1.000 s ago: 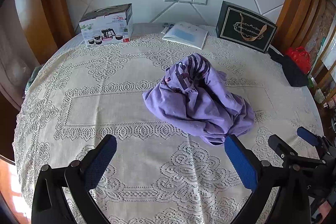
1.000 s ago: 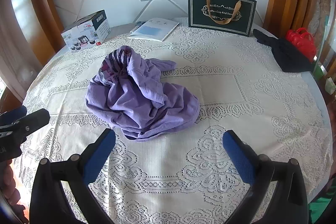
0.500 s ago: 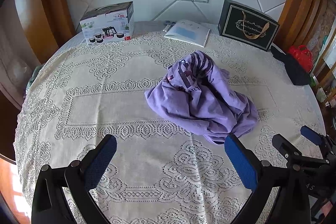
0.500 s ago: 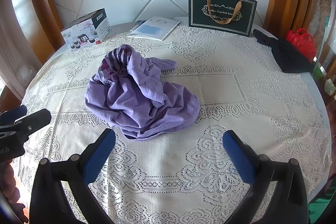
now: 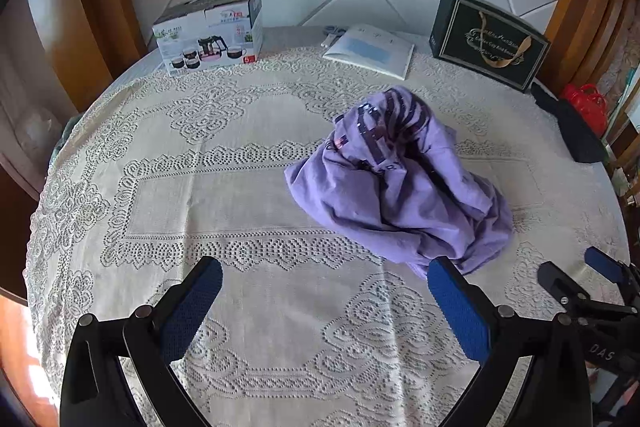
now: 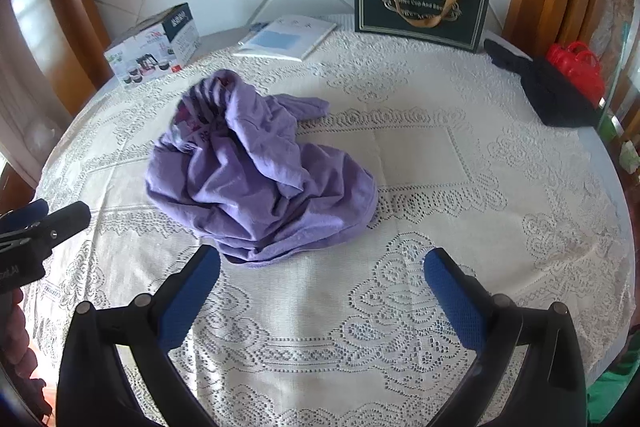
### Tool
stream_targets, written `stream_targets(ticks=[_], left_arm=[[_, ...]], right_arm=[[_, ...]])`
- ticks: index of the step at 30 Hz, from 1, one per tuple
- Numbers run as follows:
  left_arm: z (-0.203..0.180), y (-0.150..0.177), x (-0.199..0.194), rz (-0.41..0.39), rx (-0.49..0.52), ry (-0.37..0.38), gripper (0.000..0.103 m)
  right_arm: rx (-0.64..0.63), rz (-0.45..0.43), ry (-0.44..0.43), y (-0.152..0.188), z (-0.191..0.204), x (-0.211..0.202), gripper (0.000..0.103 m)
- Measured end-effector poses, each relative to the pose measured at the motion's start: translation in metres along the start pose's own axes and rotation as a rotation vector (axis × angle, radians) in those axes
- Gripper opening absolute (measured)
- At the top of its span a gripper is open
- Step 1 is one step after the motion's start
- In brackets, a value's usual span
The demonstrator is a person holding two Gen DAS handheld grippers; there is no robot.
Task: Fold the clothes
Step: 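Grasp the lavender T-shirt with the left gripper while the right gripper grasps another part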
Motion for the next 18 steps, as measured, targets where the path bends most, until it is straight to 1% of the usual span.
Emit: stream_targets(ticks=[4,7,12,15,16,17,18], left_arm=[[0.003,-0.009,0.030,0.037,-0.002,0.015,0.103],[0.004,-0.020,0.058,0.072,0.003,0.011,0.103],[-0.003,-0.041,0.097,0.095,0.045,-0.008,0.103],[-0.010,-0.053,0.117,0.103,0.062,0.018,0.102],[-0.012,-0.057,0.125,0.107,0.064,0.031,0.101],[-0.014,-0.060,0.132,0.114,0.067,0.036,0.096],[-0.015,-0.061,0.144,0.137,0.070,0.039,0.088]], right_arm=[[0.013,0.051,-0.003,-0.002,-0.009,0.020,0.103],[0.033,0.096,-0.026,-0.006,-0.016,0.036,0.103],[0.080,0.165,-0.064,-0.017,-0.029,0.066,0.103],[0.097,0.201,-0.083,-0.027,-0.031,0.085,0.103],[0.098,0.211,-0.086,-0.030,-0.031,0.091,0.103],[0.095,0.220,-0.088,-0.033,-0.031,0.097,0.103],[0.089,0.230,-0.086,-0.035,-0.029,0.104,0.103]])
Point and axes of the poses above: each gripper's, at about its wrist camera, not at the fingertips, and x roughly the way its jaws point, z to its left, y to its underside, the point moved 5 cm from there along x, roughly the way its jaws point, and after that the axes turned 4 degrees about z, right-handed, at the moved point
